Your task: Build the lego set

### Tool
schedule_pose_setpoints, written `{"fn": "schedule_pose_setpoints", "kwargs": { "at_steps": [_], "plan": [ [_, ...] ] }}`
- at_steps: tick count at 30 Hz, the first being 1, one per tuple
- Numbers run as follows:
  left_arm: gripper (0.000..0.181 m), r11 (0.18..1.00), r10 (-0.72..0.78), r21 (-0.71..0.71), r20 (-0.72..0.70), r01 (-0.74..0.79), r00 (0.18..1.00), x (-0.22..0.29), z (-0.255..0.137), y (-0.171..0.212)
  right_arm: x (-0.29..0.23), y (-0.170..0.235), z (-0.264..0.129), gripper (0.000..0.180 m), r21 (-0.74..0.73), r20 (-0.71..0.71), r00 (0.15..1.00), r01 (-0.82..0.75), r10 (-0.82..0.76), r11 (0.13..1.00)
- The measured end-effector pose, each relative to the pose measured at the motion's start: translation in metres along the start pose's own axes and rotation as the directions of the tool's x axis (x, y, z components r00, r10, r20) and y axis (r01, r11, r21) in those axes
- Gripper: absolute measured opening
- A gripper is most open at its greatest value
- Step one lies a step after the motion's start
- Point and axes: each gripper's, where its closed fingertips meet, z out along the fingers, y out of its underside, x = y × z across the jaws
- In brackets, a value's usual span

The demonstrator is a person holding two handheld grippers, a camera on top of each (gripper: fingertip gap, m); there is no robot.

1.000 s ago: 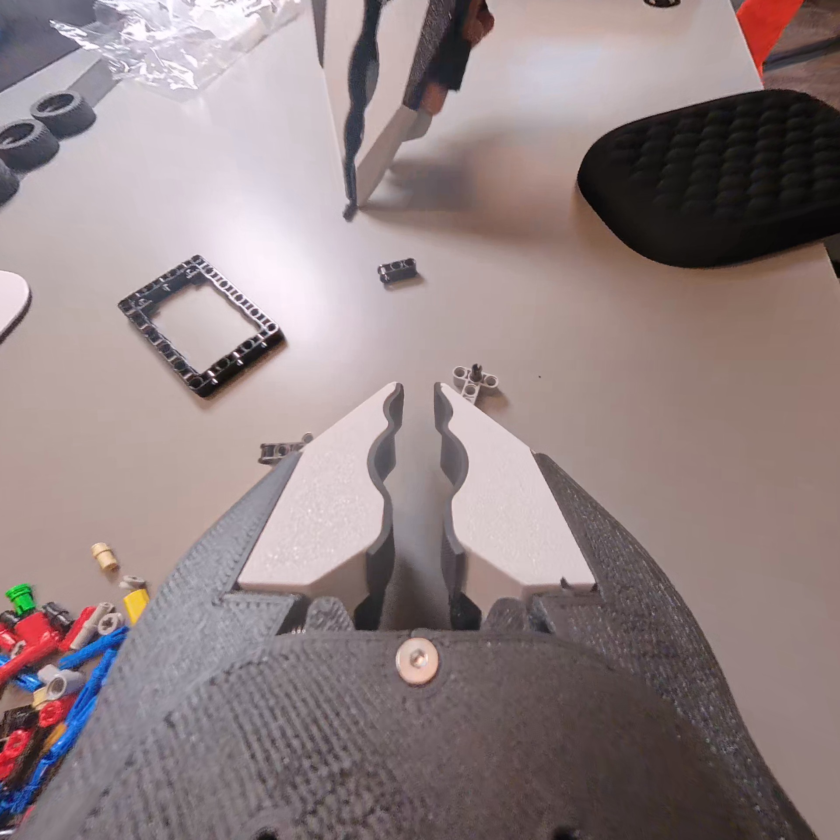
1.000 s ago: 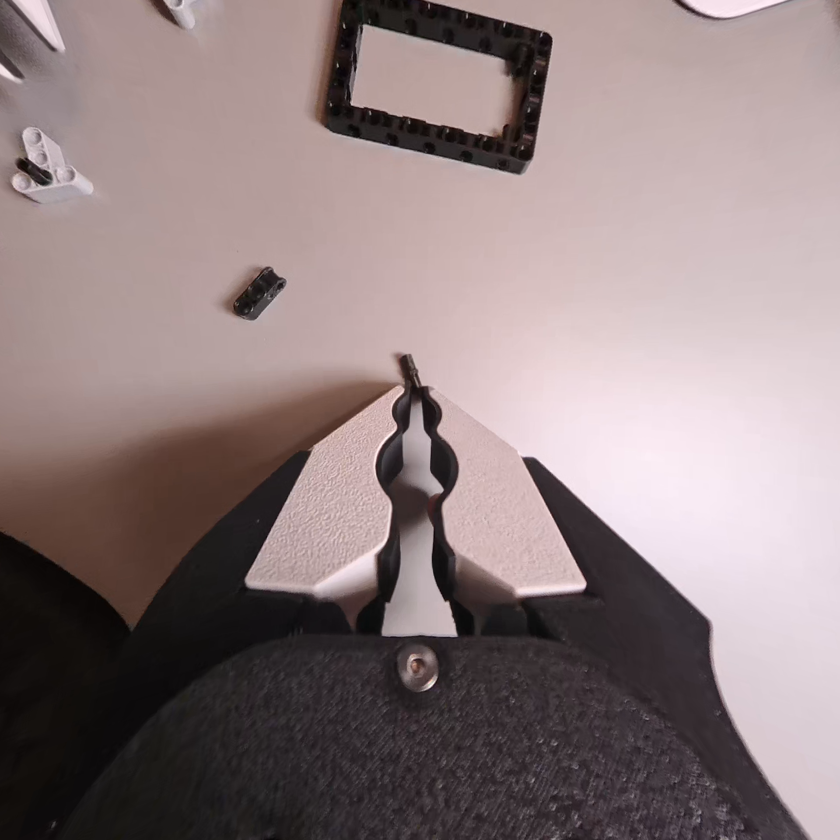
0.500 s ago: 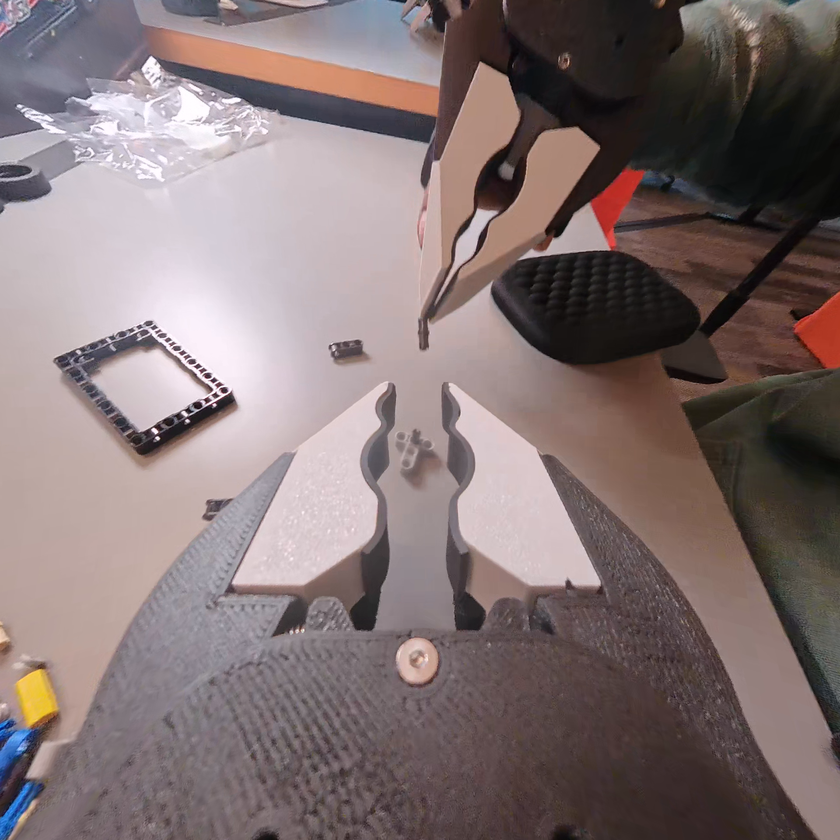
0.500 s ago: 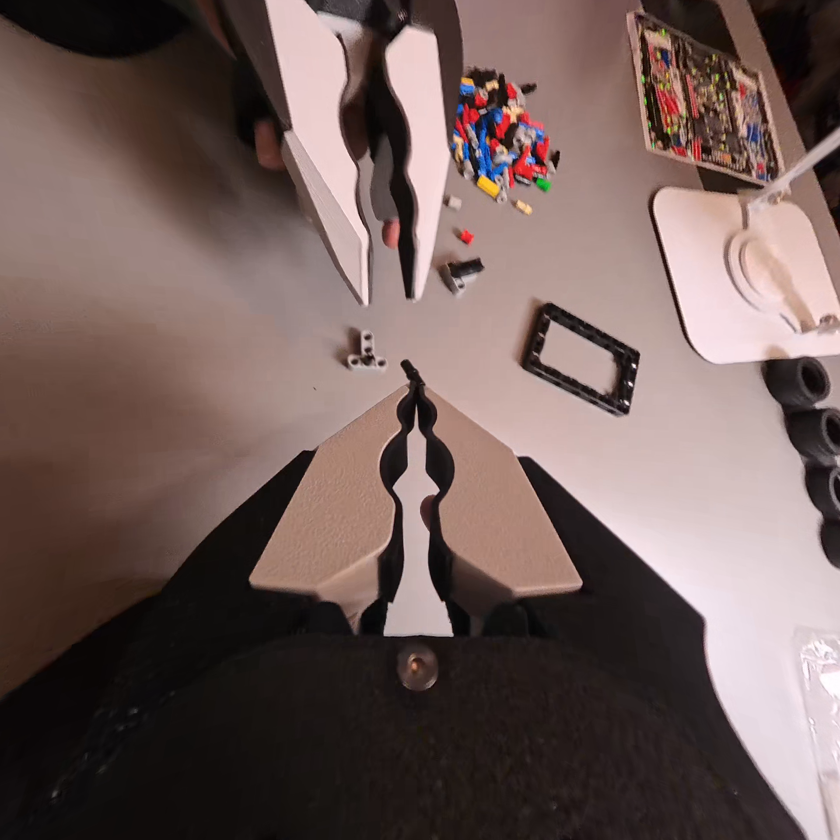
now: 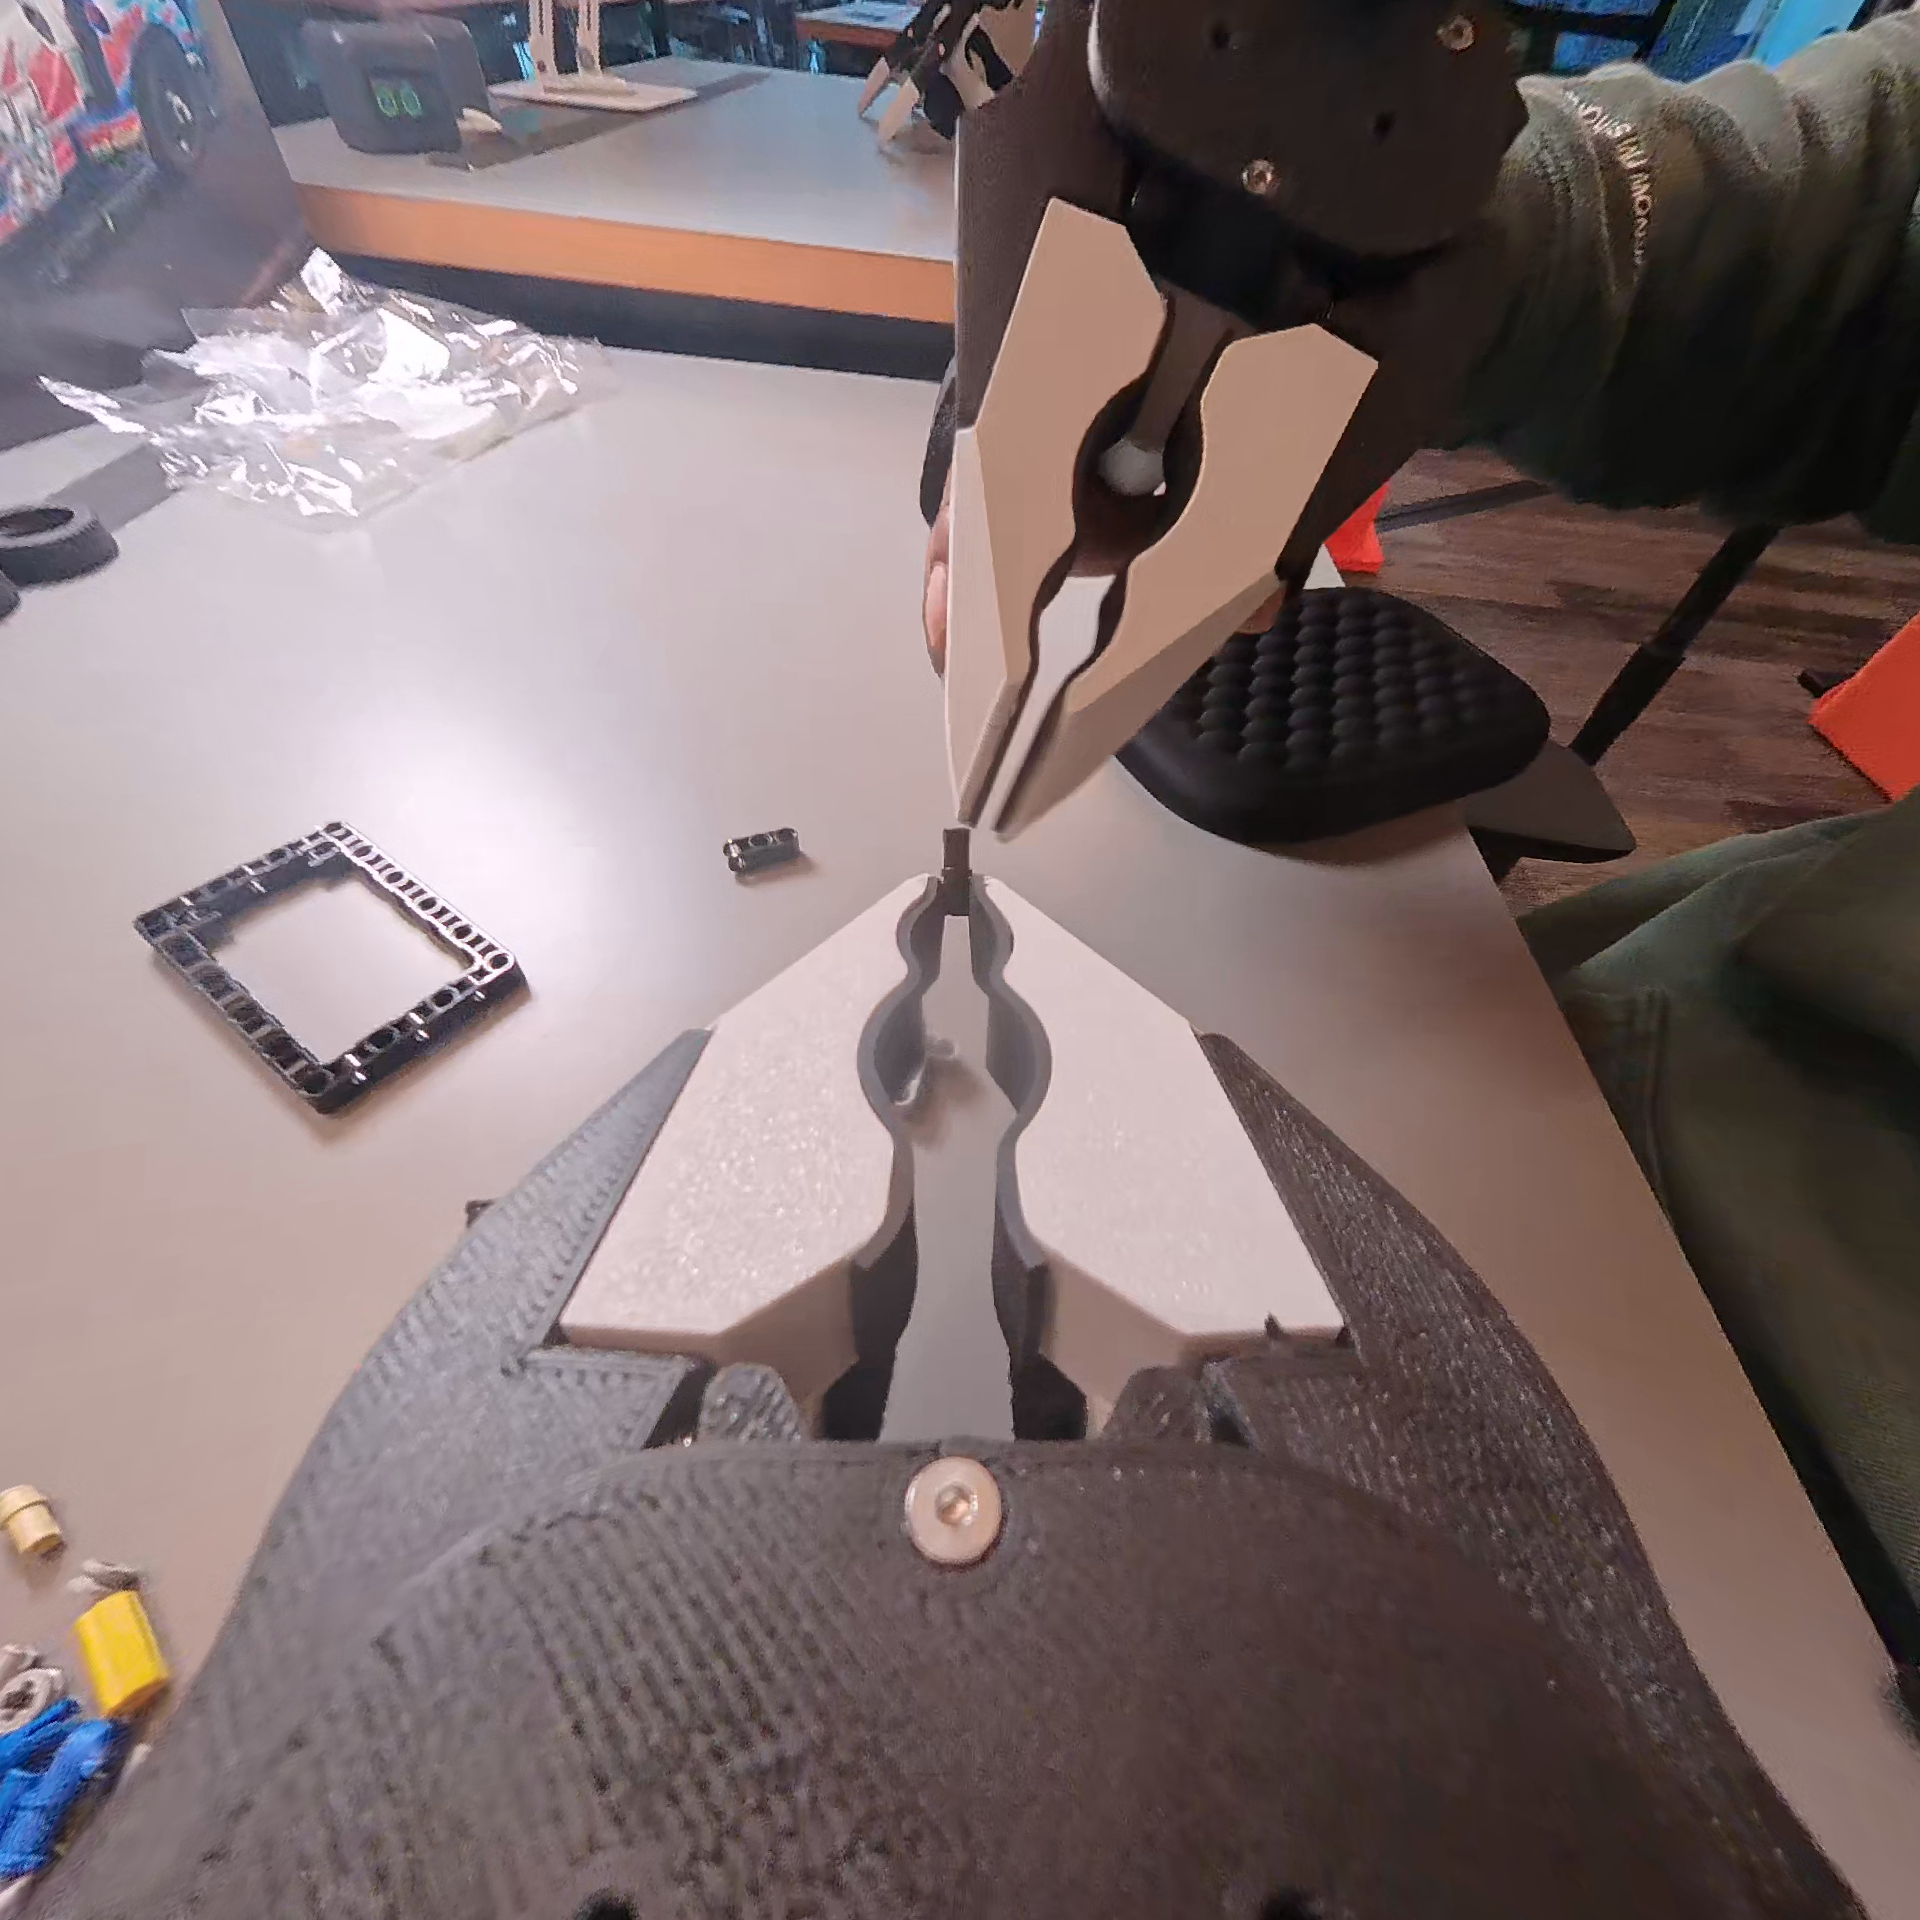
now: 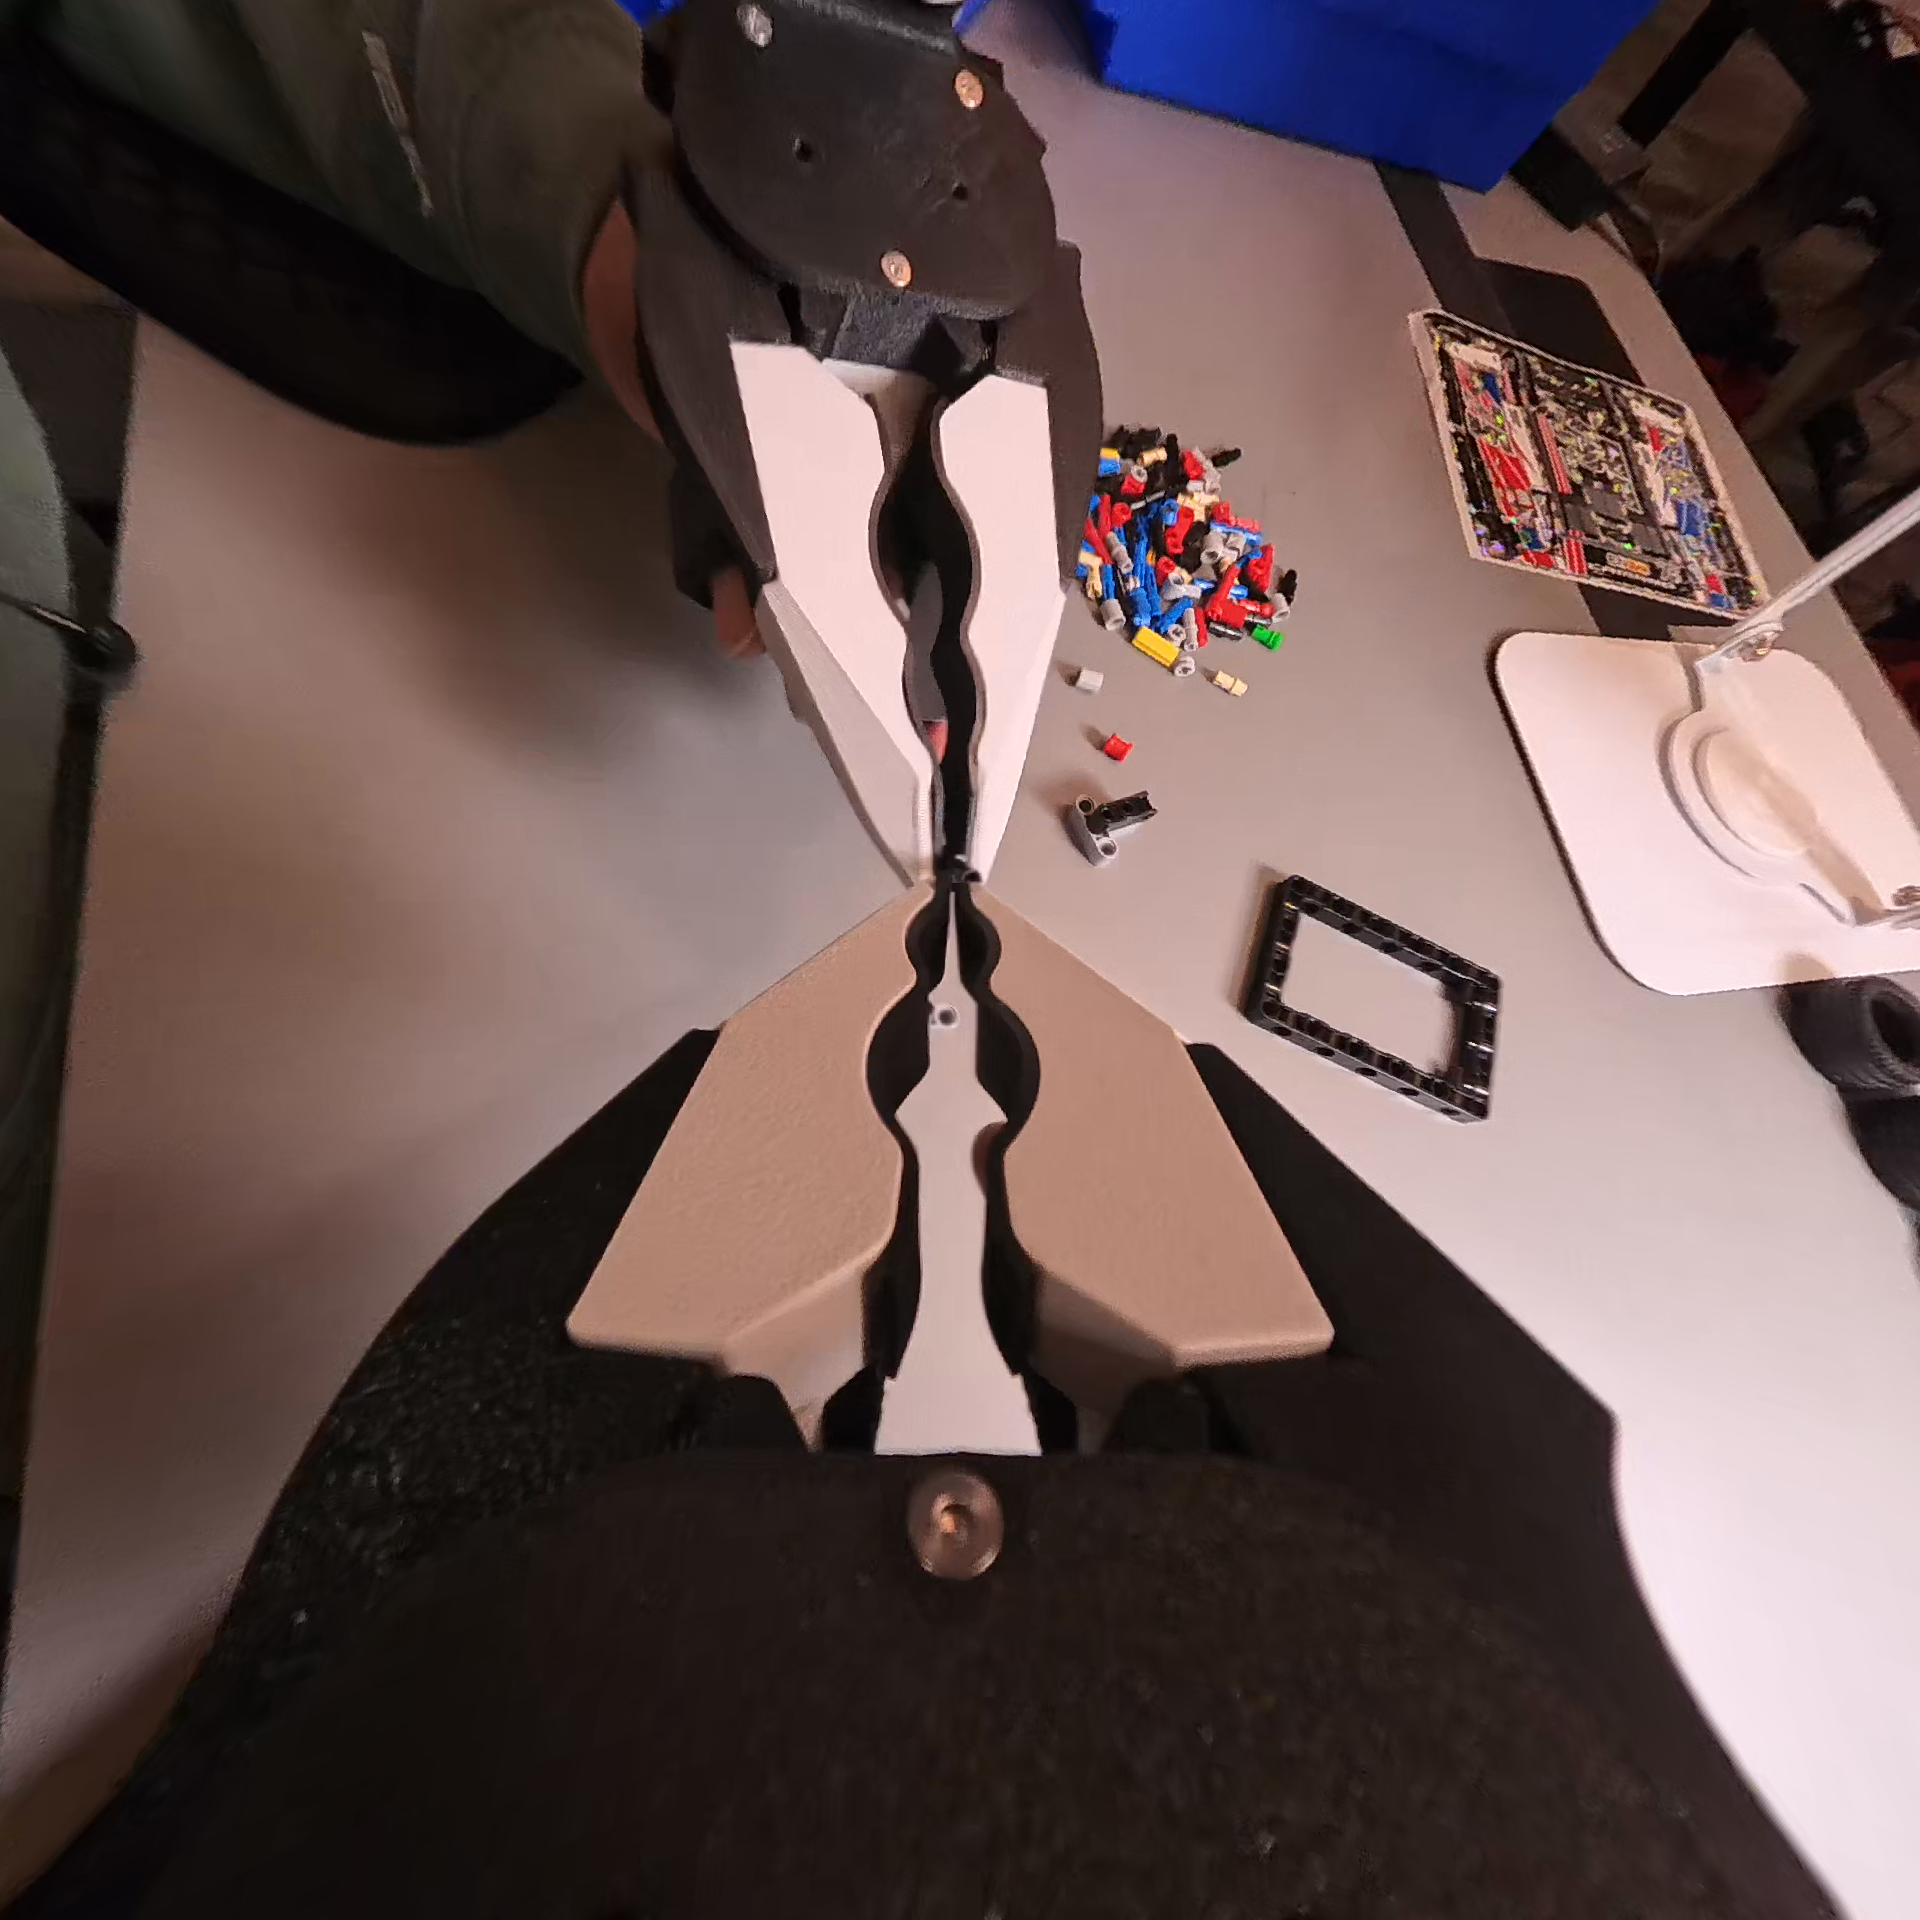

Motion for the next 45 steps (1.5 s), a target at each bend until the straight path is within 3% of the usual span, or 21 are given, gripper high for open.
{"fn": "schedule_pose_setpoints", "kwargs": {
  "at_steps": [3, 23, 25, 27, 30, 35, 45],
  "plan": [
    [0.003, 0.999, 0.031, 0.015, -0.005, -0.031, 1.000, 0.001, -0.002, -0.003, 0.000, -0.003, -0.003, 0.010, 0.034, 0.029, 0.997, -0.069, 0.068, 0.997],
    [0.003, 0.998, 0.066, 0.024, -0.033, -0.065, 0.997, 0.011, -0.001, -0.006, -0.007, -0.005, -0.001, 0.002, 0.011, 0.125, 0.983, -0.140, 0.138, 0.990],
    [0.003, 0.998, 0.058, 0.012, -0.024, -0.057, 0.998, 0.009, 0.000, -0.004, -0.006, -0.003, 0.000, 0.002, -0.031, 0.132, 0.980, -0.145, 0.148, 0.989],
    [0.025, 0.997, 0.047, -0.059, 0.012, -0.046, 0.999, -0.001, 0.002, 0.009, 0.000, 0.002, 0.003, 0.002, -0.100, 0.114, 0.980, -0.154, 0.165, 0.983],
    [0.037, 0.972, 0.093, -0.220, 0.045, -0.081, 0.995, -0.016, 0.006, 0.041, 0.007, 0.014, 0.011, 0.002, -0.228, 0.082, 0.978, -0.171, 0.194, 0.958],
    [0.030, 0.937, 0.116, -0.336, 0.037, -0.097, 0.993, -0.016, 0.012, 0.064, -0.005, 0.038, 0.032, 0.002, -0.380, 0.103, 0.968, -0.175, 0.230, 0.908],
    [0.008, 0.911, 0.182, -0.382, 0.031, -0.156, 0.983, -0.016, 0.019, 0.069, -0.007, 0.058, 0.043, 0.002, -0.542, 0.098, 0.966, -0.150, 0.240, 0.827]
  ]
}}
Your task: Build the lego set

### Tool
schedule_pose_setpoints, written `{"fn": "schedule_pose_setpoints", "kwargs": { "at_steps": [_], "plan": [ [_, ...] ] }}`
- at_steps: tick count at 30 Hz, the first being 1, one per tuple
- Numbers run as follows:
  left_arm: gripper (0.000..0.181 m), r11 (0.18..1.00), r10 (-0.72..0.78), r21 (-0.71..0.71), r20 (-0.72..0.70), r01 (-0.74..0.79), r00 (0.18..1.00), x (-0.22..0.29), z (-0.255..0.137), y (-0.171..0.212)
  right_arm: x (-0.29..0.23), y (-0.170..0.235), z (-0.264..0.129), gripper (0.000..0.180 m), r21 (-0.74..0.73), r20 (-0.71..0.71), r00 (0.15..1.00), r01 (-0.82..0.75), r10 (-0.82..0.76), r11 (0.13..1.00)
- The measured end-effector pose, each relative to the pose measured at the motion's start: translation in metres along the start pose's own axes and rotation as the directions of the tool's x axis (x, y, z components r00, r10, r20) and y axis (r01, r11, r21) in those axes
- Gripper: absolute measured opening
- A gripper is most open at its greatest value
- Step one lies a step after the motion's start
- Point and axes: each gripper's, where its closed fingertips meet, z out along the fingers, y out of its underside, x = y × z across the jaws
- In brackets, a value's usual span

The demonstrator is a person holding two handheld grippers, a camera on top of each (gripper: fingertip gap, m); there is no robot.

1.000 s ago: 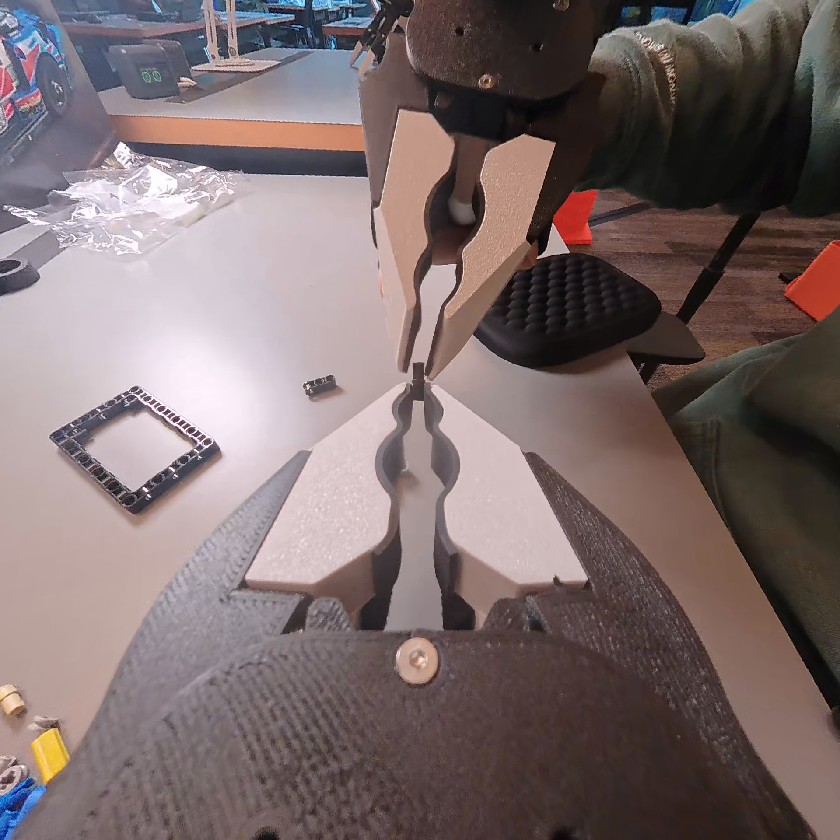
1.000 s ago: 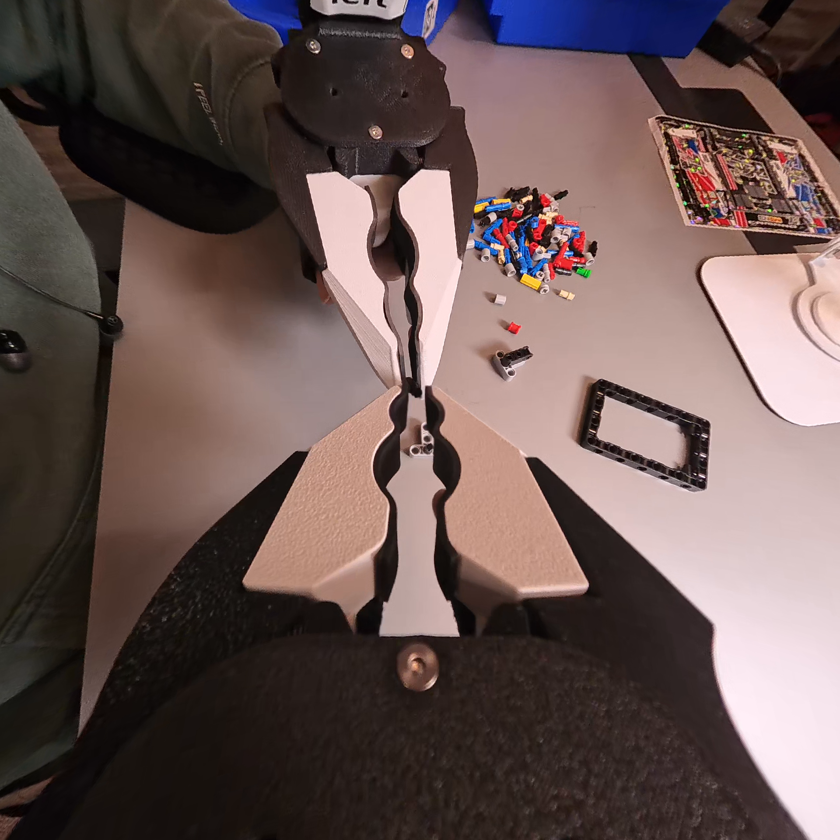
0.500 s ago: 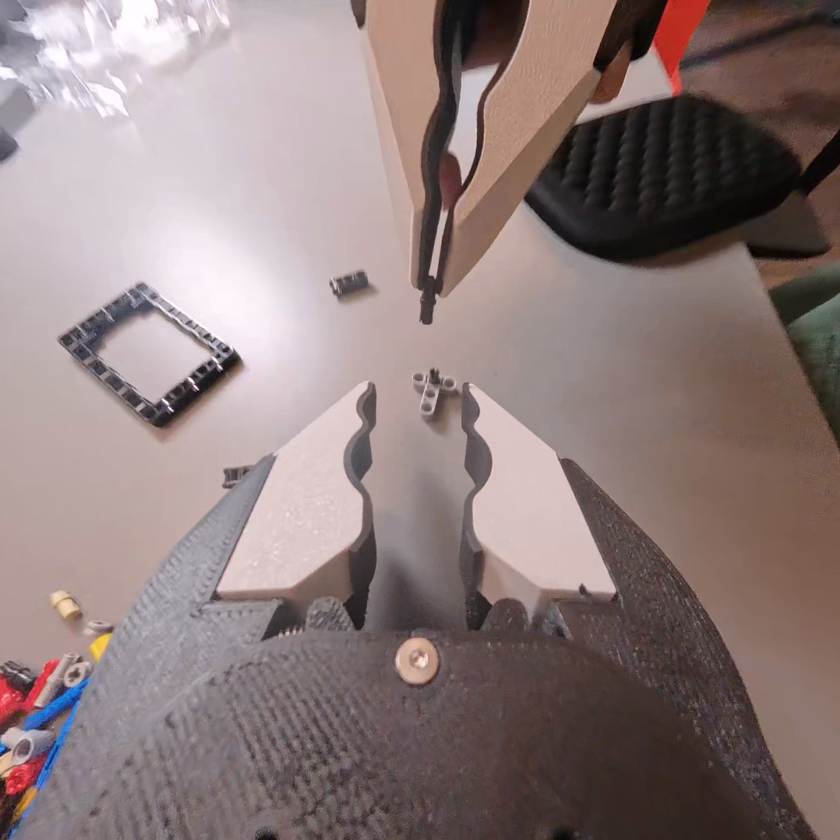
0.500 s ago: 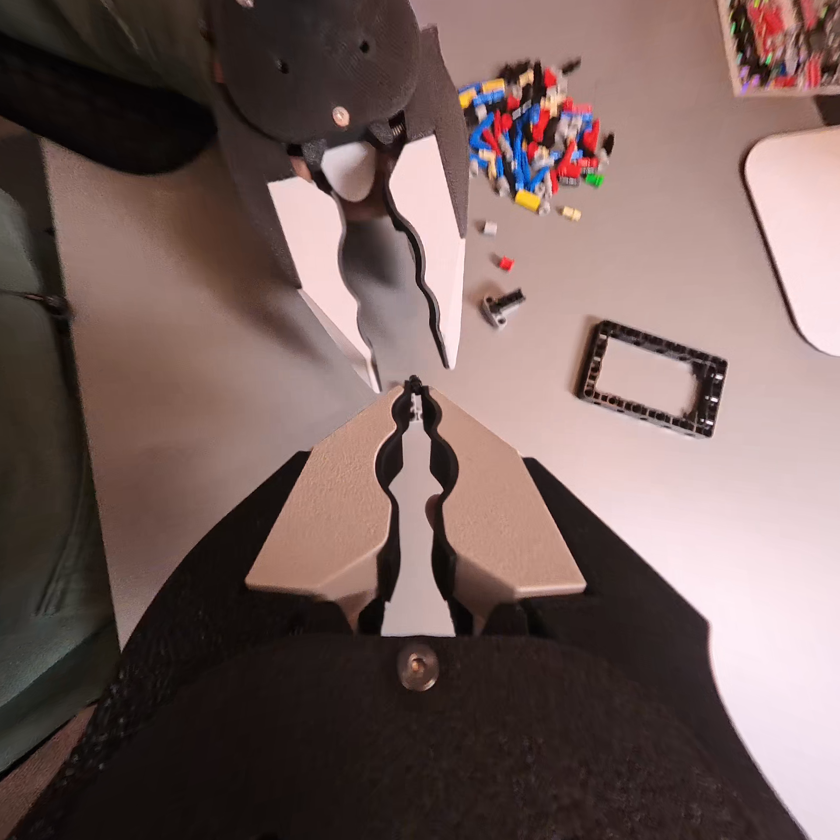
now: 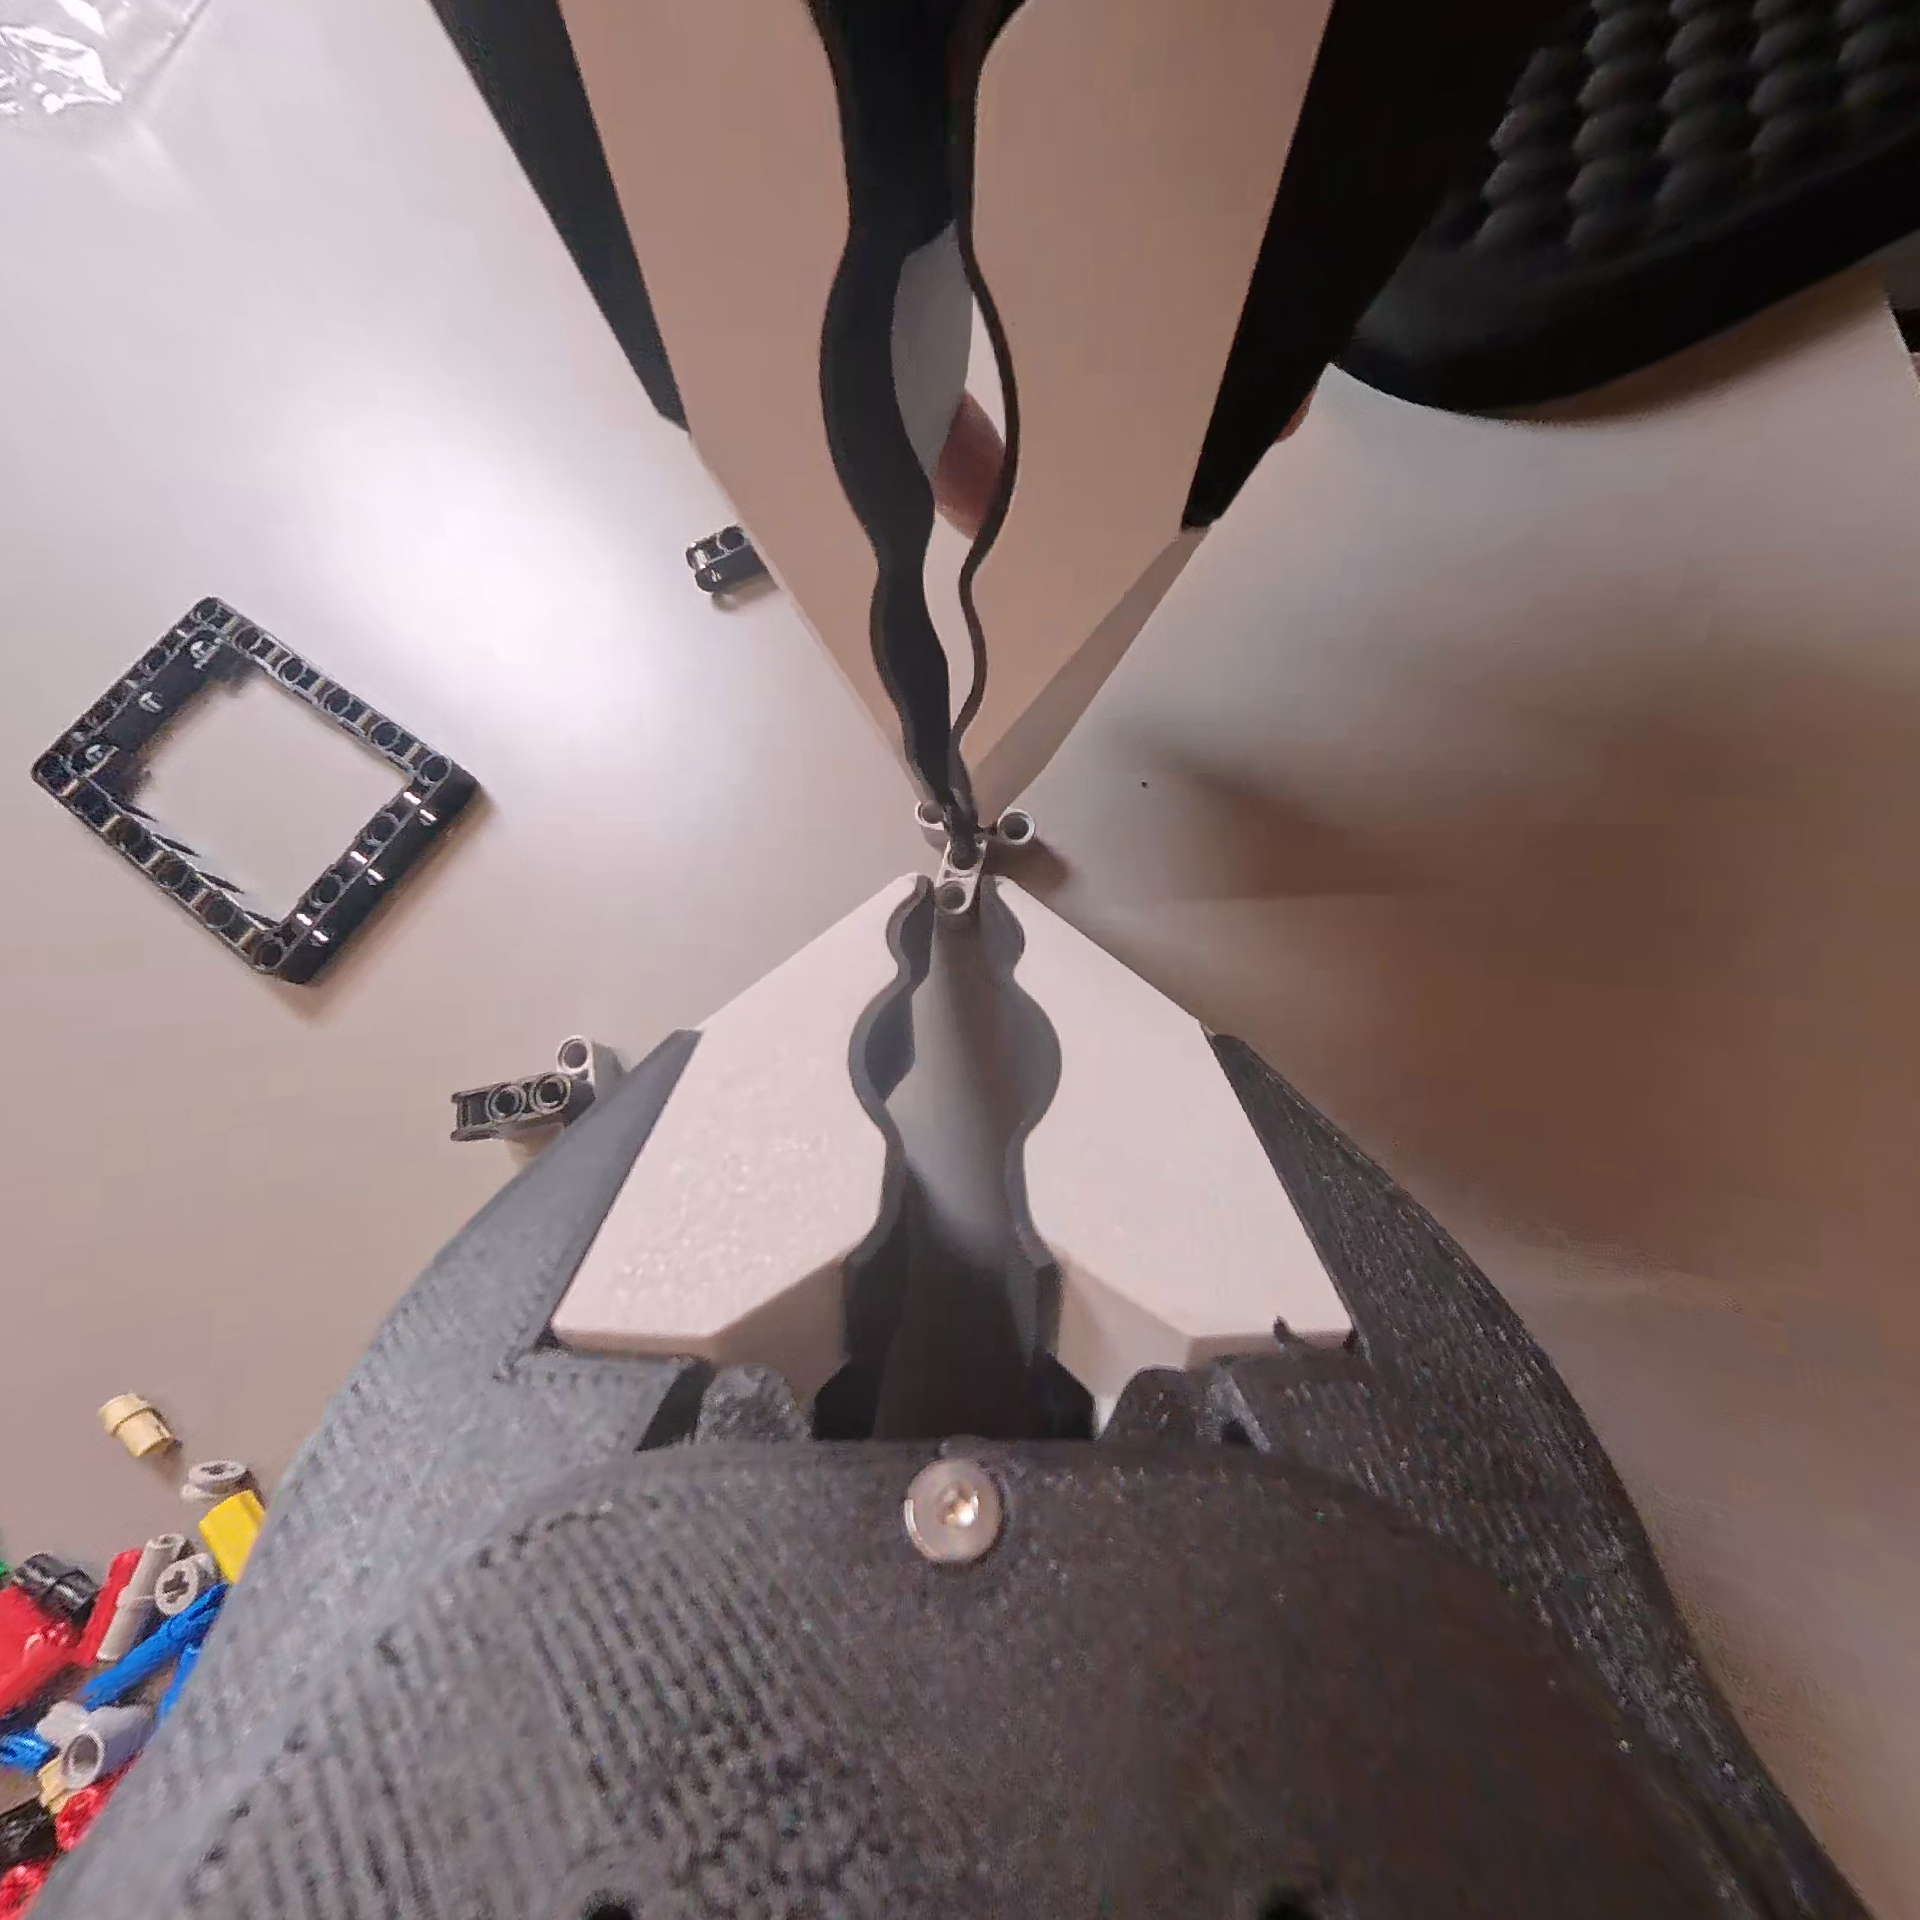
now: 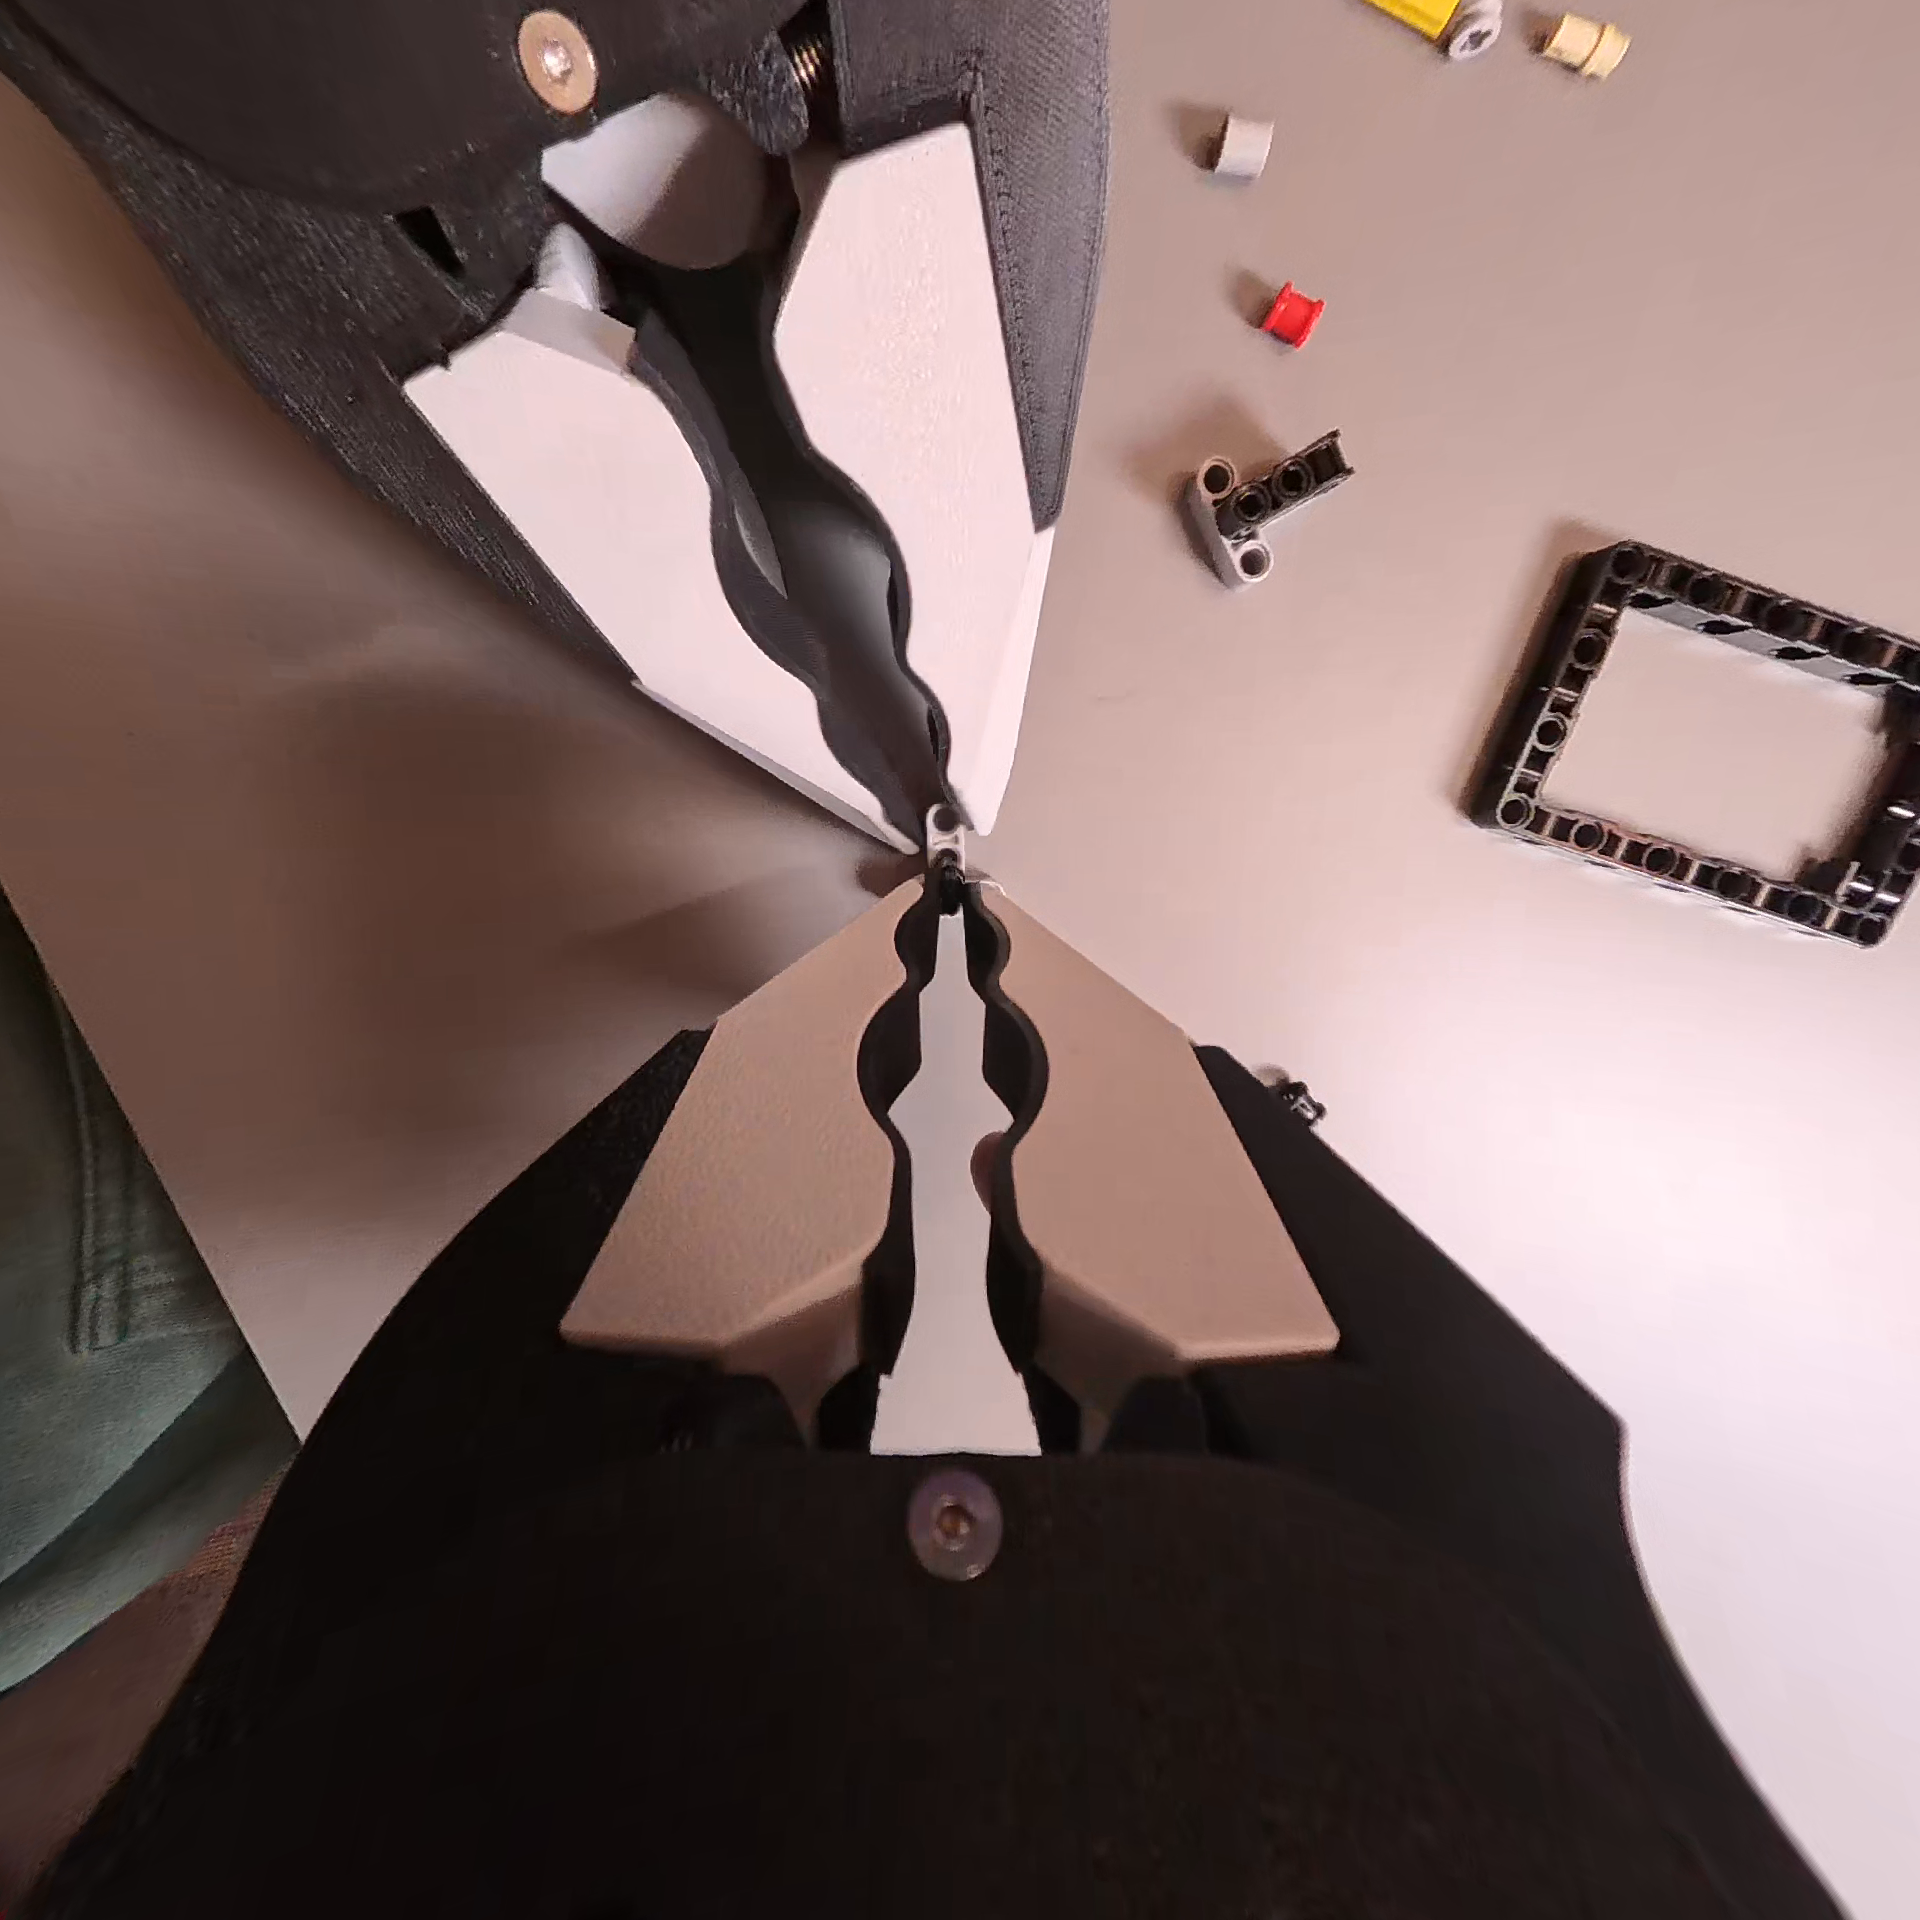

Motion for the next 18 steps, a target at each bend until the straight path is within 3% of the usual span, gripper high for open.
{"fn": "schedule_pose_setpoints", "kwargs": {
  "at_steps": [18],
  "plan": [
    [0.007, 1.000, 0.027, 0.001, 0.040, -0.027, 0.999, -0.0015, -0.0003, 0.0003, 0.0026, -0.0004, 0.0030, 0.002, -0.106, -0.032, 0.999, 0.005, -0.008, 0.994]
  ]
}}
